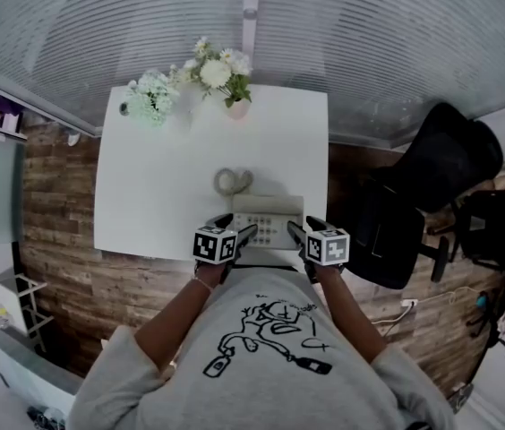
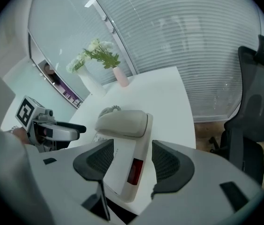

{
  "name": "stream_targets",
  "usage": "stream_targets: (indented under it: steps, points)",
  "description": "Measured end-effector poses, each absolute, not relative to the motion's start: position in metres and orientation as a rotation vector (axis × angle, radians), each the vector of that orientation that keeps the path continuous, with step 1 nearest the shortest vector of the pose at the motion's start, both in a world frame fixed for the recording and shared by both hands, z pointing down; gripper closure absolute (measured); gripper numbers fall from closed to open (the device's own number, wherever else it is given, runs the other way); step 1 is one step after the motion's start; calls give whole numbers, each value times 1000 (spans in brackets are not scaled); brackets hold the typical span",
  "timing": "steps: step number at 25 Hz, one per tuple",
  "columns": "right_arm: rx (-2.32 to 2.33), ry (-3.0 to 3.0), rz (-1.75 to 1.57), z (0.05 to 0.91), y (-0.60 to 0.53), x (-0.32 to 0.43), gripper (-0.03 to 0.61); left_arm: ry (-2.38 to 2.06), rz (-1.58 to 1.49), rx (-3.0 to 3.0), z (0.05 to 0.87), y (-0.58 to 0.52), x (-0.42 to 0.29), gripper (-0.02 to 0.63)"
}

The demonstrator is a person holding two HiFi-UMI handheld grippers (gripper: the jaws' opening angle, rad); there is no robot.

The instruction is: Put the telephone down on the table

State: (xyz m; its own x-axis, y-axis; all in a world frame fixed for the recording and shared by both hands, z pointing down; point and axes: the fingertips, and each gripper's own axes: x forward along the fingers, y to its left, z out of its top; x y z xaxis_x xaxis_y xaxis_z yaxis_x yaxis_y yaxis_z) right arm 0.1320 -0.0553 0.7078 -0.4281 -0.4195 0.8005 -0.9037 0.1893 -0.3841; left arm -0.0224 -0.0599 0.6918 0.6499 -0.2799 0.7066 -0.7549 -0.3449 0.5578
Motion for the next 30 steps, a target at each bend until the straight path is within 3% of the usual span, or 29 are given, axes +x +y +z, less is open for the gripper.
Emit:
stream_targets:
  steps: [4,6,13,24,30]
  points:
    - [1260,-2002,1068,678,-60,129,343,-830,562,2001,661,-66,-20,317]
    - [1264,-2045,1019,661,-63,125,358,-832,521,2057,645,-69,-18,395]
    - [1241,-2204,800,596,-73,101,429,-801,422,2276,577,-77,3,439]
    - [1207,-2497,534,470,-78,59,483,-828,162,2552,450,-83,21,542]
    - [1214,-2610,421,419,-77,50,508,-838,90,2664,418,-80,22,578]
